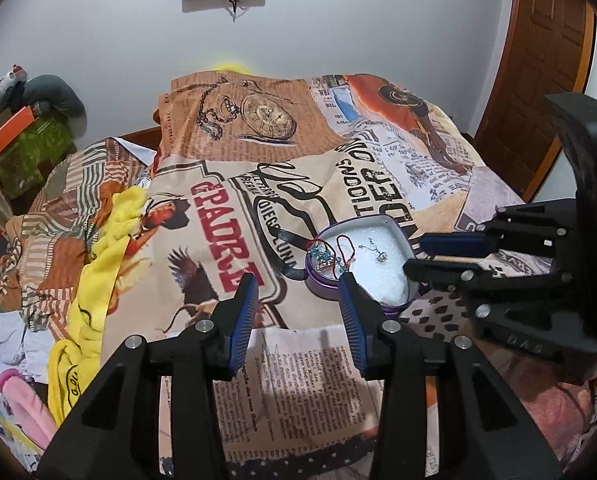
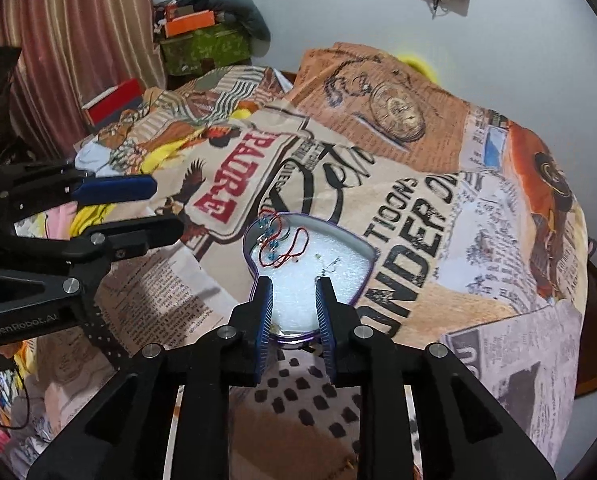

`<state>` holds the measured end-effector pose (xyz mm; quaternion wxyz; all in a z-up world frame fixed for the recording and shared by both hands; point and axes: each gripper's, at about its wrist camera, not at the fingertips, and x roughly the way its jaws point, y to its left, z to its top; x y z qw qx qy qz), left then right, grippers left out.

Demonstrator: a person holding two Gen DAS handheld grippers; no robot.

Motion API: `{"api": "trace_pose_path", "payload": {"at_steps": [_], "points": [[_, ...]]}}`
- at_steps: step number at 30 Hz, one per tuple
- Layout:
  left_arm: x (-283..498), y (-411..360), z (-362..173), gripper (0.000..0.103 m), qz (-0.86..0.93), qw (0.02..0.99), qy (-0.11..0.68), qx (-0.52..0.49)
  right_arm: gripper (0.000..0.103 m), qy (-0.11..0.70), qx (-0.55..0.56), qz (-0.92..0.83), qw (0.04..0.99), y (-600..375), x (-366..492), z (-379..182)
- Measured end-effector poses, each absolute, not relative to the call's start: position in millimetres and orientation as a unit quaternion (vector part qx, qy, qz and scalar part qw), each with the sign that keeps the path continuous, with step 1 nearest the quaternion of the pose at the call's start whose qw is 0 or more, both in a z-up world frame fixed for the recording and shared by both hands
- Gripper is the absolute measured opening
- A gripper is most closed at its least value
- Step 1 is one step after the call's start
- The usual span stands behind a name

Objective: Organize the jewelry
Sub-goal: 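Grasp the gold wire bracelet with the left tool while the right tool reaches toward two rings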

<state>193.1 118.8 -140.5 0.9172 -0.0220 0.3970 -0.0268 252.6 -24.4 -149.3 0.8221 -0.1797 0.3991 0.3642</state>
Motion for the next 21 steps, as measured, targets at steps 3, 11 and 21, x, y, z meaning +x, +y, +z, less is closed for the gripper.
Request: {"api": "trace_pose_path", "payload": {"at_steps": [3,11,21], "points": [[189,115,-135,0.041,-0.031,0.918,0.395,-0.021,0.020,0.387,-0.169,0.359,0.833,-36,248,-134],[175,94,-121,0.044,-0.049,0.922,0.385,-0.011,0.038,0.349,-0.128,0.333,0.866,-81,234,-96],[161,55,-110,0.046,-0.083,0.921,0.382,0.003,0.040,0.341,-0.117,0.296,0.884,-135,219,-90]]}}
